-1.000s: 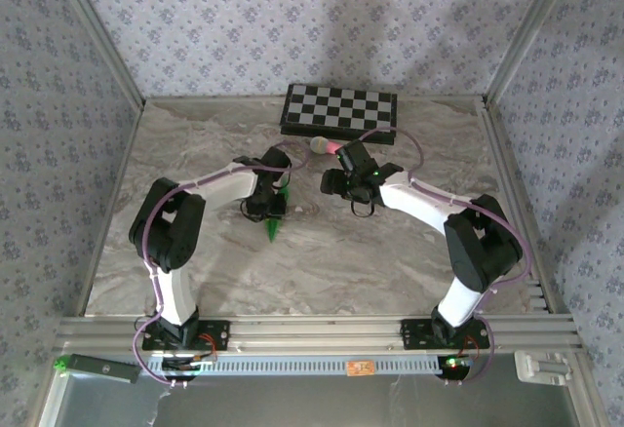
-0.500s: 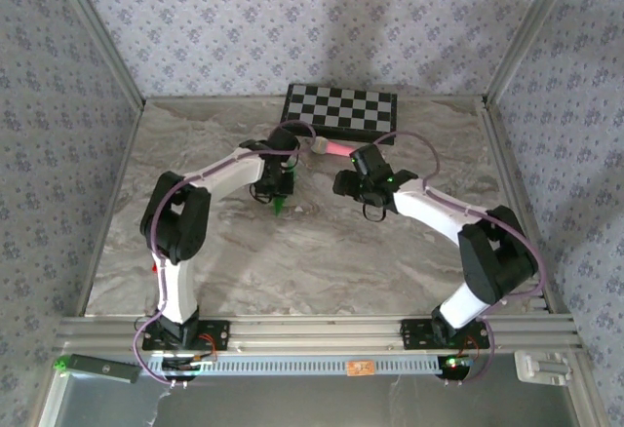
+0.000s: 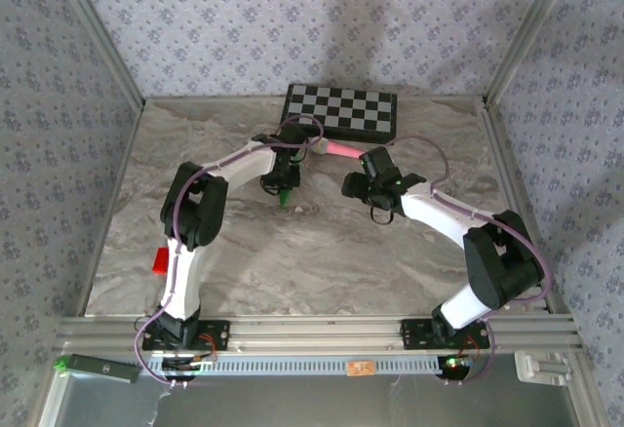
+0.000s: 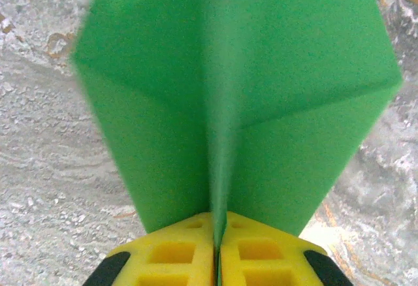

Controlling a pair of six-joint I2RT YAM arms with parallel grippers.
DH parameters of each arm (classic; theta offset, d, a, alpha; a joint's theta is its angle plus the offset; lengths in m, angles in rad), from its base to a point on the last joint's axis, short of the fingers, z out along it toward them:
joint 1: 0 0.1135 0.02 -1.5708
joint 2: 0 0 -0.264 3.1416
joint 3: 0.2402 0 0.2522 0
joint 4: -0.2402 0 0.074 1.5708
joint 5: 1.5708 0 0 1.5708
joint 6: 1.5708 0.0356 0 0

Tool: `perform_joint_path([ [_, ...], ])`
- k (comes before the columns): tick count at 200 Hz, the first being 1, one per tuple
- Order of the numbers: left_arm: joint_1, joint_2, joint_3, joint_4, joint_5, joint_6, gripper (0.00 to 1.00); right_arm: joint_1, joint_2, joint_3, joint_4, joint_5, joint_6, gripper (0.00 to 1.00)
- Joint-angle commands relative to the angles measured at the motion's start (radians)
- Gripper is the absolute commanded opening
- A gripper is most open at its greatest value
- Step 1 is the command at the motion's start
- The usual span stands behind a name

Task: Fold a paper plane with a square sheet of paper (pick it up from the middle)
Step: Move the paper plane to the center of the table.

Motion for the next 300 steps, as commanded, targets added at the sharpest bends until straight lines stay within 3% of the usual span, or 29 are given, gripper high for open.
perform_joint_path([
  [1,0.004,0.034,0.045,-0.028,-0.022,-0.021,0.14,-0.011,-0.028,-0.014,0.006,-0.004,0.007,0.75],
  [113,0.001,0.071,0.063,-0.056,-0.029,-0.013,0.26,-0.027,-0.015,-0.017,0.022,-0.039,0.002,0.75],
  [166,-0.004,0.085,0.061,-0.061,-0.02,0.006,0.38,-0.028,-0.002,-0.009,0.022,-0.049,0.003,0.75],
  [249,-0.006,0.085,0.065,-0.058,-0.006,0.011,0.41,-0.029,0.007,0.004,0.016,-0.054,0.003,0.75],
  [300,-0.006,-0.003,0.069,-0.054,-0.015,-0.018,0.42,-0.031,0.005,0.011,0.011,-0.053,0.004,0.75],
])
